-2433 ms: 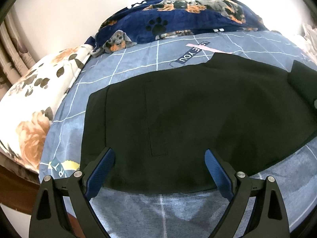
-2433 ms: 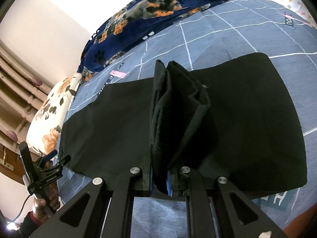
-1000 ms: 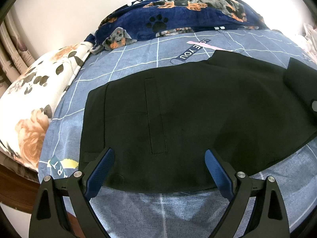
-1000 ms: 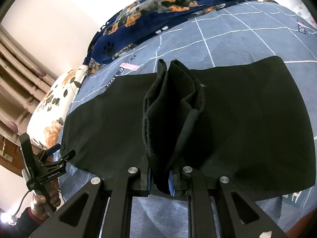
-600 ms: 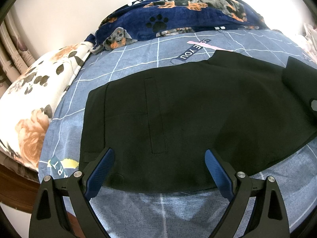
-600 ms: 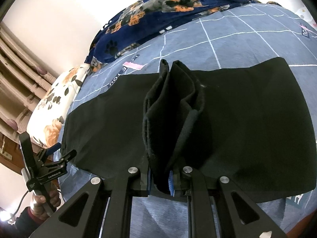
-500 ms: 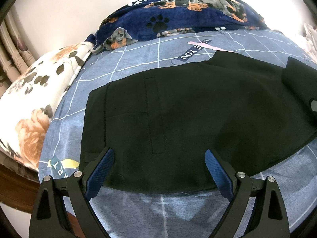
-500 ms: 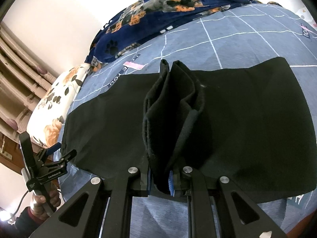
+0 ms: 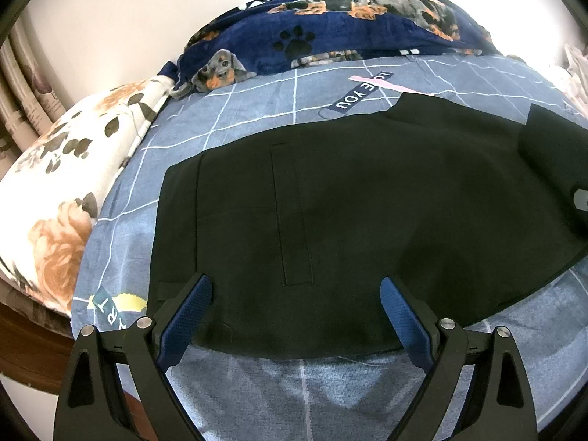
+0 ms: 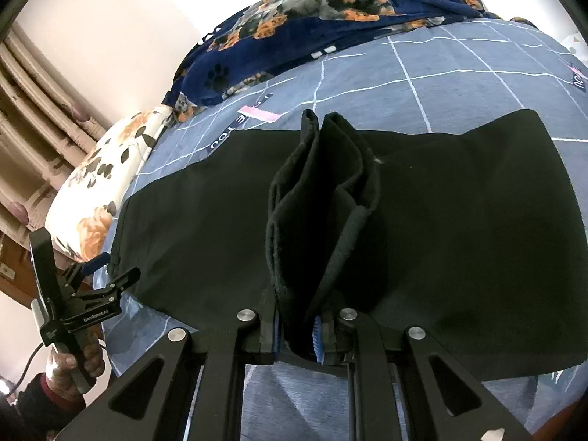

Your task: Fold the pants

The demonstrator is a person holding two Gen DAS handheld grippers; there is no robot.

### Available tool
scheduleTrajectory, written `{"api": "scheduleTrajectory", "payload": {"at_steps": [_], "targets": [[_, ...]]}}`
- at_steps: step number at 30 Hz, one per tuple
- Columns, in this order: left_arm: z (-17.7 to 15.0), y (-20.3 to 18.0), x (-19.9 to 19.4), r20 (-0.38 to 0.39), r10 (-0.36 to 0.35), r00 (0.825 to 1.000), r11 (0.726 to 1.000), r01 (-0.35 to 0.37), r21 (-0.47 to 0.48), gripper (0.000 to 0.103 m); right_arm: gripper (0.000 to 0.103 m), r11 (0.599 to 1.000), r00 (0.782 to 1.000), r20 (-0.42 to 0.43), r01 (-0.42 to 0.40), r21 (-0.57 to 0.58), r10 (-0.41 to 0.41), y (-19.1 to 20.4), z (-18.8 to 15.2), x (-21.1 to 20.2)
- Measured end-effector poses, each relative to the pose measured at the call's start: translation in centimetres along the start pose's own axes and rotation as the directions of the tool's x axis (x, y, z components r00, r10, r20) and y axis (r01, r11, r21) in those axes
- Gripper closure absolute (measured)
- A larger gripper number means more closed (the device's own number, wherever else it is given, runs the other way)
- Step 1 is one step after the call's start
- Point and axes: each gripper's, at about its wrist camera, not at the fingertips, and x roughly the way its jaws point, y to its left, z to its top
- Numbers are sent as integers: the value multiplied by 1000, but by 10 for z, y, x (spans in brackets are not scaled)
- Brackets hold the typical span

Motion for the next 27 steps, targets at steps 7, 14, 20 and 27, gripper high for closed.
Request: {"api": "scheduleTrajectory", "payload": {"at_steps": [7, 14, 20, 27], "targets": [[1, 0, 0, 0, 0, 1000, 1000, 0, 0, 10, 86, 1000, 1000, -3, -2, -3, 2, 3, -1, 2], [0, 1, 0, -1, -1, 1000, 1000, 1, 0, 10, 83, 1000, 1000, -3, -2, -5, 1, 6, -2, 3], [1, 0, 0, -1, -1, 1000, 1000, 1, 0, 10, 79, 1000, 1000, -2, -5, -8, 4, 11, -4, 5], [-1, 1, 0, -3, -1, 1000, 1000, 1, -1, 10, 75, 1000, 1000, -4, -12, -9, 12, 14, -4, 6]]}}
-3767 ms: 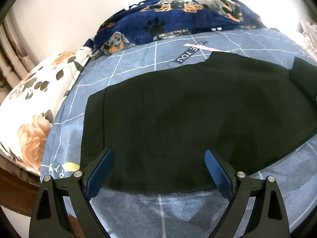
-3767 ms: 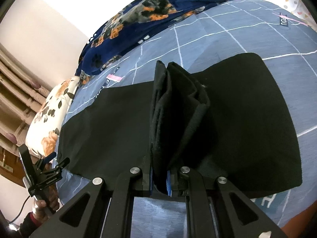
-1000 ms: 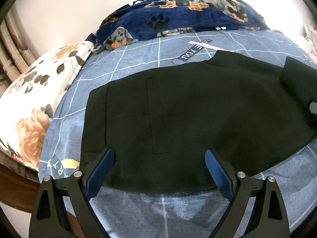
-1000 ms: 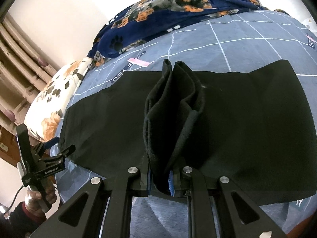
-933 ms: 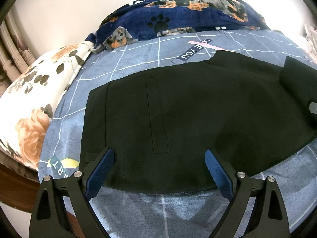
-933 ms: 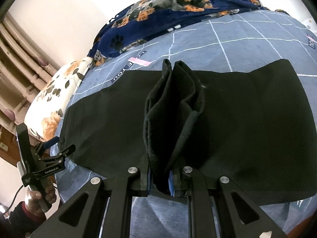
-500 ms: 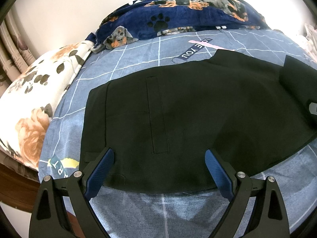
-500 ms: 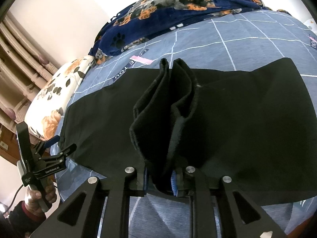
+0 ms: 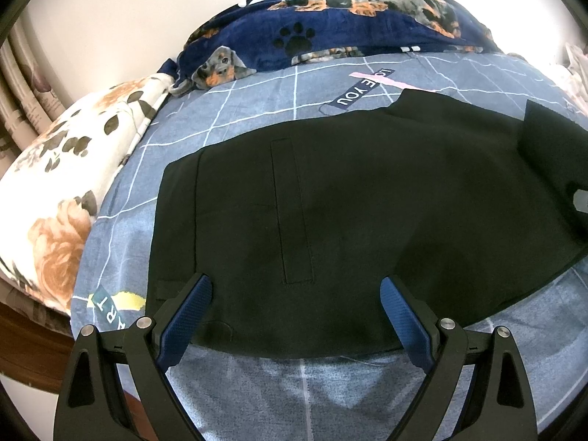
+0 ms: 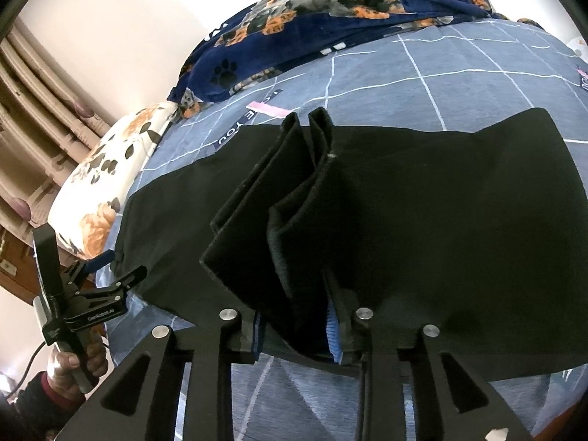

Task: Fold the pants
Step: 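Fold the pinched crotch fabric over with the right gripper and release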

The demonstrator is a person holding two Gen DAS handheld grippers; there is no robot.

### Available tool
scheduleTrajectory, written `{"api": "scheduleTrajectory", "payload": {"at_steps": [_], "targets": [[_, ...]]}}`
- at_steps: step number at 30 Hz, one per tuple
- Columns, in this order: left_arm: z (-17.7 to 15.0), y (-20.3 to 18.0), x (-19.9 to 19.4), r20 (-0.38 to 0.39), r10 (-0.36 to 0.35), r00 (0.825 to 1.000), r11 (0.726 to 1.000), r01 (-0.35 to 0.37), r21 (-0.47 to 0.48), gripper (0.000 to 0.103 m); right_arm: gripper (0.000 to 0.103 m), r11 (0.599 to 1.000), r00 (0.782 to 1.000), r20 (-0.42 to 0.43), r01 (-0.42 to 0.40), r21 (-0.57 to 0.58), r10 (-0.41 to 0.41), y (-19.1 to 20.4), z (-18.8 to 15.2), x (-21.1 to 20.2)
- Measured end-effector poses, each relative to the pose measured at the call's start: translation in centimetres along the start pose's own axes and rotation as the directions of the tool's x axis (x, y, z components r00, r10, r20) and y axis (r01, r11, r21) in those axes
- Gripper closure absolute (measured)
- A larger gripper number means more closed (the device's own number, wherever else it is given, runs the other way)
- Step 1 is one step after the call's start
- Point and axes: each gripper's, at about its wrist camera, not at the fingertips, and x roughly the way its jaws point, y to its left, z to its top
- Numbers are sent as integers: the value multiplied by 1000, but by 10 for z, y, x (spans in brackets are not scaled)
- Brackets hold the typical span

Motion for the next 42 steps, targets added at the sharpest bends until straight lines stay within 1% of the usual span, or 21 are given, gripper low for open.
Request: {"api": "scheduleTrajectory", "payload": {"at_steps": [10, 14, 15, 18, 21, 25, 27, 28, 30, 35, 37, 38, 39, 40, 41, 42], "targets": [[-1, 0, 0, -1, 1, 1000, 1000, -1, 0, 10, 64, 1000, 1000, -6, -26, 1, 26, 1, 0, 0], [-2, 0, 0, 0, 1, 1000, 1000, -1, 0, 10, 54, 999, 999, -15, -51, 9, 51, 1, 0, 1], [-2, 0, 0, 0, 0, 1000, 1000, 0, 1, 10, 50, 998, 998, -18, -60, 13, 60, 1, 0, 1], [-1, 1, 0, -1, 0, 1000, 1000, 0, 1, 10, 41, 995, 995, -25, -93, 26, 93, 0, 0, 2], [-2, 2, 1, -2, -1, 1000, 1000, 1, 1, 10, 36, 993, 993, -27, -118, 32, 118, 1, -1, 3], [-2, 2, 1, -2, -1, 1000, 1000, 1, 2, 10, 33, 985, 986, -25, -161, 59, 163, -1, -1, 2], [-2, 2, 1, -2, -1, 1000, 1000, 1, 2, 10, 32, 974, 978, -18, -204, 93, 207, -5, -1, 2], [-2, 2, 1, -2, -1, 1000, 1000, 1, 2, 10, 32, 970, 975, -16, -220, 105, 223, -7, -1, 2], [-3, 2, 0, -2, -1, 1000, 1000, 1, 2, 10, 31, 949, 960, -13, -276, 150, 281, -12, -1, 4], [-2, 2, 0, -2, 0, 1000, 1000, 0, 2, 10, 31, 914, 934, 10, -350, 205, 356, -19, 1, 2], [-3, 3, 0, 2, 1, 1000, 1000, -1, 1, 10, 31, 905, 930, 40, -366, 218, 367, -26, 8, -5], [-4, 4, -1, 8, 0, 1000, 1000, 0, -3, 10, 31, 903, 932, 80, -363, 231, 354, -37, 14, -15], [-5, 8, -1, 11, -1, 1000, 1000, 1, -5, 10, 32, 903, 935, 102, -355, 242, 340, -45, 19, -21], [-6, 10, -2, 14, -2, 1000, 1000, 2, -10, 10, 34, 902, 940, 130, -341, 264, 317, -59, 25, -29], [-7, 11, -2, 13, -5, 1000, 1000, 5, -16, 10, 43, 898, 945, 163, -322, 301, 284, -79, 31, -37], [-6, 13, -2, 8, -9, 1000, 1000, 9, -21, 10, 57, 895, 949, 181, -305, 326, 258, -93, 35, -42]]}}
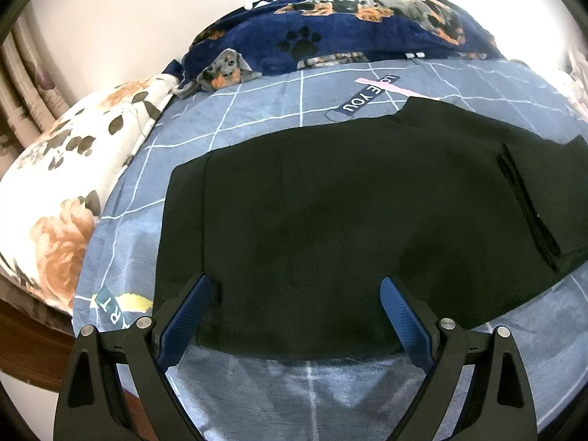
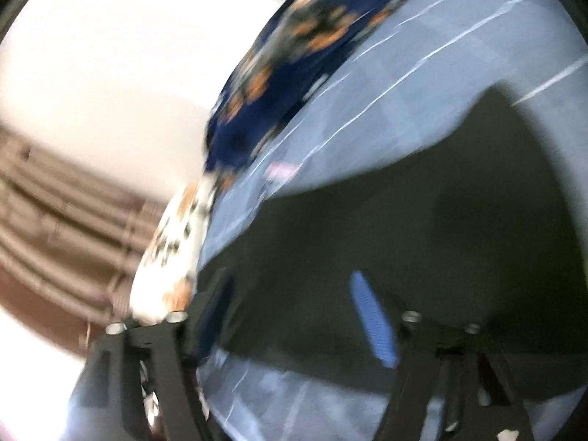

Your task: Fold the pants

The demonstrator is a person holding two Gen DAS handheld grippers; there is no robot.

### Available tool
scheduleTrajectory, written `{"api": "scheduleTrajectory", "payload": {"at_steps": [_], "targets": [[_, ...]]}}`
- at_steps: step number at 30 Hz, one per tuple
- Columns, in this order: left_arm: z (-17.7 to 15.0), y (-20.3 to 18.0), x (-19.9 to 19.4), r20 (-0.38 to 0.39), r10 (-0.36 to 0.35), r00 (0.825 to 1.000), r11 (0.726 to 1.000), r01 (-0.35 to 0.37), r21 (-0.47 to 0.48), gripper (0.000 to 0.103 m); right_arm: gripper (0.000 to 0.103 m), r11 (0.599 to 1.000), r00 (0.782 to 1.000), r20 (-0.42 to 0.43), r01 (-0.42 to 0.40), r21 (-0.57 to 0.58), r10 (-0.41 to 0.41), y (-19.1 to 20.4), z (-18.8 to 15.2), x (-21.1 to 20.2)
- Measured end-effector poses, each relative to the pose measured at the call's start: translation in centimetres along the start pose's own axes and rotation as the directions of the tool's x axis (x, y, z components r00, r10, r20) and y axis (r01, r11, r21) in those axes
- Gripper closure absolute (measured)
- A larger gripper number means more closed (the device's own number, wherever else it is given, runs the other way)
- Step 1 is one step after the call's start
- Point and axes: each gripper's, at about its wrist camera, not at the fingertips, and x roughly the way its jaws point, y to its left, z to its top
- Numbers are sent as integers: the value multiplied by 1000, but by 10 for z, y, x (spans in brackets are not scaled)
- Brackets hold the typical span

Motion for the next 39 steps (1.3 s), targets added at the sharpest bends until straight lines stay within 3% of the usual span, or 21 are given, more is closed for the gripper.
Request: {"api": "scheduleTrajectory", "payload": {"at_steps": [3, 10, 15, 21, 26, 30, 32, 38, 39], "targets": [[1, 0, 2, -18, -4, 1000, 1000, 4, -3, 10, 81, 994, 996, 49, 76, 78, -80, -36, 23, -23], [1, -9, 2, -38, 14, 999, 1000, -13, 17, 10, 84, 988, 989, 50, 137, 68, -141, -60, 54, -26], [2, -11, 1, -39, 17, 999, 1000, -16, 19, 10, 85, 978, 987, 74, 129, 162, -142, -87, 69, -31], [0, -14, 1, -54, 15, 998, 999, -13, 30, 10, 98, 965, 988, 76, 114, 236, -136, -116, 66, -37], [2, -11, -3, -40, 15, 999, 999, -13, 29, 10, 84, 969, 991, 113, 47, 241, -76, -110, 64, -55], [7, -3, -4, -33, 4, 999, 1000, -4, 4, 10, 76, 964, 991, 65, -127, 233, 114, -105, 45, -70], [8, -1, -2, -40, -6, 999, 1000, 6, -9, 10, 76, 970, 989, 24, -149, 190, 147, -99, 30, -77], [9, -1, -4, -35, -10, 999, 1000, 10, -17, 10, 76, 996, 994, -94, -46, 82, 53, -91, -10, -75], [10, -1, -6, -29, -10, 1000, 1000, 10, -19, 10, 81, 995, 994, -98, -38, 92, 47, -95, -13, -74]]}}
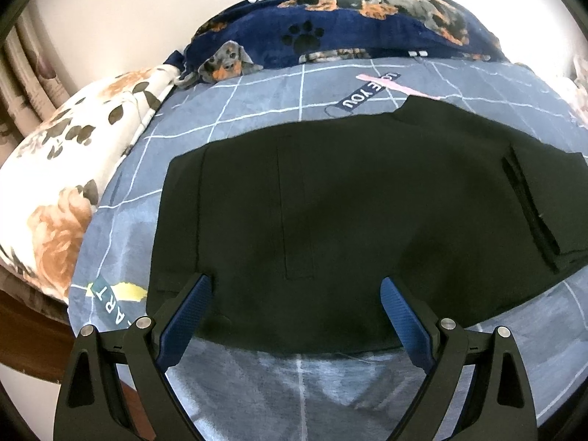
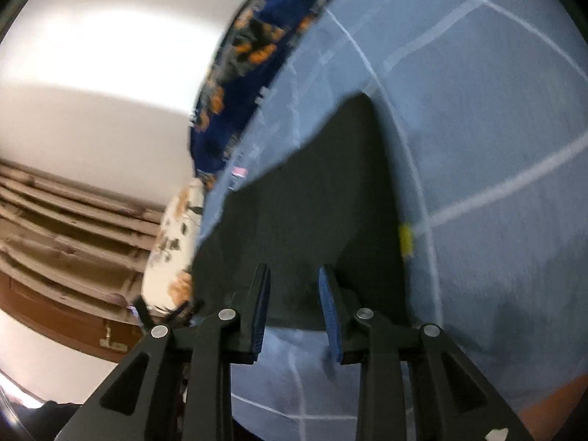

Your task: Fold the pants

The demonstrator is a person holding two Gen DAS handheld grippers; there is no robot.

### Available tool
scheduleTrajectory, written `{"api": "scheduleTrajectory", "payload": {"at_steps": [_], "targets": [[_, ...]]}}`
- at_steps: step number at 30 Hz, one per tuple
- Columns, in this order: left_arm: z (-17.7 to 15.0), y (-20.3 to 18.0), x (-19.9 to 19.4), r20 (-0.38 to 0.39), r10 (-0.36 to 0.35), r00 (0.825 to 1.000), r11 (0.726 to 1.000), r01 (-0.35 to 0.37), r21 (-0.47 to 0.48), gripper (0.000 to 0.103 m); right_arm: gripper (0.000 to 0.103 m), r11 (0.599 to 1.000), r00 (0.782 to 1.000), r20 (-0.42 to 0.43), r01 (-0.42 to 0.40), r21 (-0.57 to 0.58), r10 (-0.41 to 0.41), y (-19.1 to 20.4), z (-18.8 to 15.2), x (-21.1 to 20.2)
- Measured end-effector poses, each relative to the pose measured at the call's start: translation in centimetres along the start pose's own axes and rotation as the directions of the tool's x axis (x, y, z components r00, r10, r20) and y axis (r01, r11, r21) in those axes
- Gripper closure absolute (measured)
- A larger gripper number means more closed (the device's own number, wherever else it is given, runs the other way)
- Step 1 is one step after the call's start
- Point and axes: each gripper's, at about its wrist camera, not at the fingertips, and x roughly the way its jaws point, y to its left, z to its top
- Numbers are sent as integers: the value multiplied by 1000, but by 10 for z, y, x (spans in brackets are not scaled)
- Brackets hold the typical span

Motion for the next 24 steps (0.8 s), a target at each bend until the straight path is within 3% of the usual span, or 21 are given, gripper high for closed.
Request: {"api": "scheduleTrajectory", "payload": {"at_steps": [1, 3, 7, 10, 14, 16, 21, 24], "targets": [[1, 0, -2, 7, 1, 1000, 1000, -1, -1, 10, 85, 1000, 1000, 2, -1, 19, 1, -7, -2, 1], [2, 1, -6, 22, 4, 1000, 1000, -4, -3, 10, 103, 997, 1000, 4, -4, 71, 4, -21, -2, 1], [4, 0, -10, 35, 15, 999, 1000, -15, -1, 10, 103, 989, 999, 17, -40, 139, 38, -38, -4, 2], [4, 0, -13, 48, 25, 999, 1000, -25, 3, 10, 103, 996, 999, 14, 31, 84, -32, -23, -2, 3], [6, 3, -20, 76, 32, 997, 999, -32, -4, 10, 84, 992, 992, 30, 122, -40, -121, 17, 0, 3], [6, 4, -21, 78, 30, 996, 1000, -29, -12, 10, 77, 987, 991, 39, 130, -96, -127, 36, -1, 6], [7, 7, -21, 72, 25, 997, 999, -23, -24, 10, 58, 966, 996, 25, 91, -244, -88, 99, -13, 26], [8, 8, -23, 74, 23, 997, 999, -21, -34, 10, 55, 963, 999, -8, 32, -269, -36, 121, -23, 40]]}}
